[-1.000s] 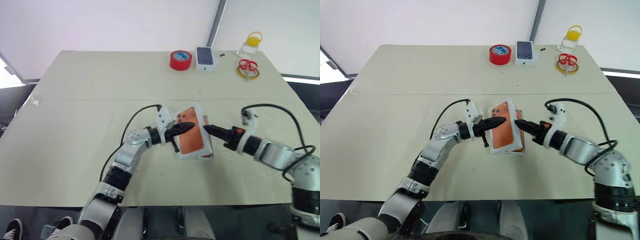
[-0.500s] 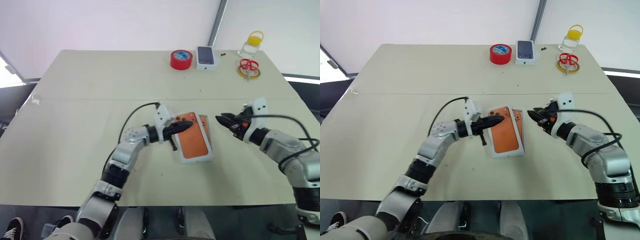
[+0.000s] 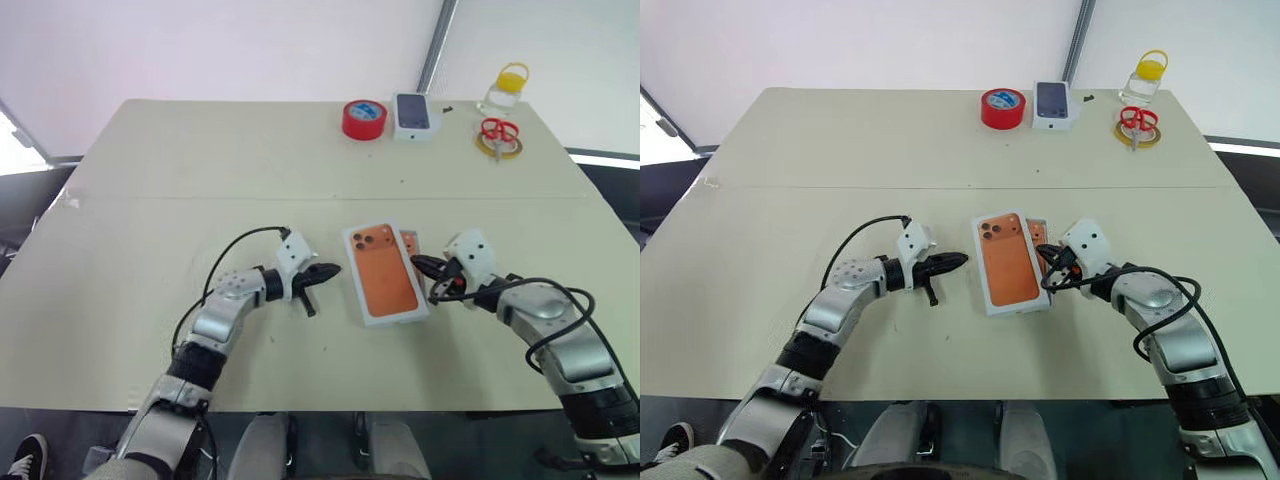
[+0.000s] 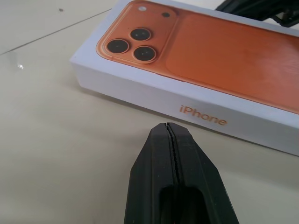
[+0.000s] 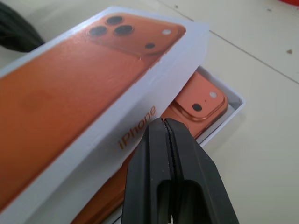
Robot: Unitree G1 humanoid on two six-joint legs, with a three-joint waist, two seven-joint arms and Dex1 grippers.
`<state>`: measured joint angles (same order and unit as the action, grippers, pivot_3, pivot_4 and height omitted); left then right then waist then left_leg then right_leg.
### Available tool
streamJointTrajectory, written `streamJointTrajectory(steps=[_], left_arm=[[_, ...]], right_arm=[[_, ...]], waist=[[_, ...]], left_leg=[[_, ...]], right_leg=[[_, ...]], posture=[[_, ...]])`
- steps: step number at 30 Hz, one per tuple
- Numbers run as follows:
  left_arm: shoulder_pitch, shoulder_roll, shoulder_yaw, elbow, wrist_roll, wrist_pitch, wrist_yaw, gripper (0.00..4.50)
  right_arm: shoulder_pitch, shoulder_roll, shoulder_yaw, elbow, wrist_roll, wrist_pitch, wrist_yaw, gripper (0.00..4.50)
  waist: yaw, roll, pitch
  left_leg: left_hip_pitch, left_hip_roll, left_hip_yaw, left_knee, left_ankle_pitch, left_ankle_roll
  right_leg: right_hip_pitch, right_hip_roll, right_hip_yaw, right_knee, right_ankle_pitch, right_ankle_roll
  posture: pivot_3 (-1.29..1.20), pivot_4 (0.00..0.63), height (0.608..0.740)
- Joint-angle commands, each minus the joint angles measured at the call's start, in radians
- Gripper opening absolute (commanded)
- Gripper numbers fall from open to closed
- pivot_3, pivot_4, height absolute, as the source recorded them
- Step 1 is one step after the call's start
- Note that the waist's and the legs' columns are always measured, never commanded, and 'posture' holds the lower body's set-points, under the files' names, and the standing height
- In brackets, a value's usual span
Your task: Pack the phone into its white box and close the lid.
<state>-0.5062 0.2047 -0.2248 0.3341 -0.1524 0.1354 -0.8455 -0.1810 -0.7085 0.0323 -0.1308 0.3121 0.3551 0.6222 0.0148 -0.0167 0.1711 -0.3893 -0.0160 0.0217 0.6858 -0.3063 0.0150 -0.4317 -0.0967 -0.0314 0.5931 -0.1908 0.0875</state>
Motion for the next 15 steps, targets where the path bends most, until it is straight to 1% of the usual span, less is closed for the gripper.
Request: streamJointTrajectory(steps=[1,7,9,15], left_arm=[[-0.047,-0.048,-0.03,0.027,0.016,-0.055,-0.009,0.0],[-0.085,-0.117,-0.038,0.071,0.027,-0.083,0.003,0.0],[-0.095,-0.128,-0.028,0.079,0.03,-0.082,0.01,0.0],[-0.138,-0.135,-0.011,0.151,0.045,-0.114,0.03,0.0]], right_arm=[[-0.017,0.004,-0.02,-0.017,-0.023,-0.02,0.014,0.02],[-0.01,0.002,-0.054,-0.018,-0.046,-0.018,0.017,0.02],[-0.004,0.004,-0.065,-0.018,-0.05,-0.009,0.016,0.02],[-0.024,0.019,-0.044,0.01,-0.119,-0.022,0.001,0.02]], waist=[[0.0,0.0,0.0],[-0.001,0.0,0.0],[0.001,0.0,0.0],[0.0,0.0,0.0]], left_leg=[[0.0,0.0,0.0,0.0,0.0,0.0],[0.0,0.0,0.0,0.0,0.0,0.0],[0.0,0.0,0.0,0.0,0.0,0.0],[0.0,-0.001,0.0,0.0,0.0,0.0]], right_leg=[[0.0,0.0,0.0,0.0,0.0,0.0],[0.0,0.0,0.0,0.0,0.0,0.0],[0.0,0.0,0.0,0.0,0.0,0.0],[0.0,-0.001,0.0,0.0,0.0,0.0]], posture=[[0.0,0.15,0.74],[0.0,0.15,0.74],[0.0,0.15,0.74],[0.0,0.15,0.74]])
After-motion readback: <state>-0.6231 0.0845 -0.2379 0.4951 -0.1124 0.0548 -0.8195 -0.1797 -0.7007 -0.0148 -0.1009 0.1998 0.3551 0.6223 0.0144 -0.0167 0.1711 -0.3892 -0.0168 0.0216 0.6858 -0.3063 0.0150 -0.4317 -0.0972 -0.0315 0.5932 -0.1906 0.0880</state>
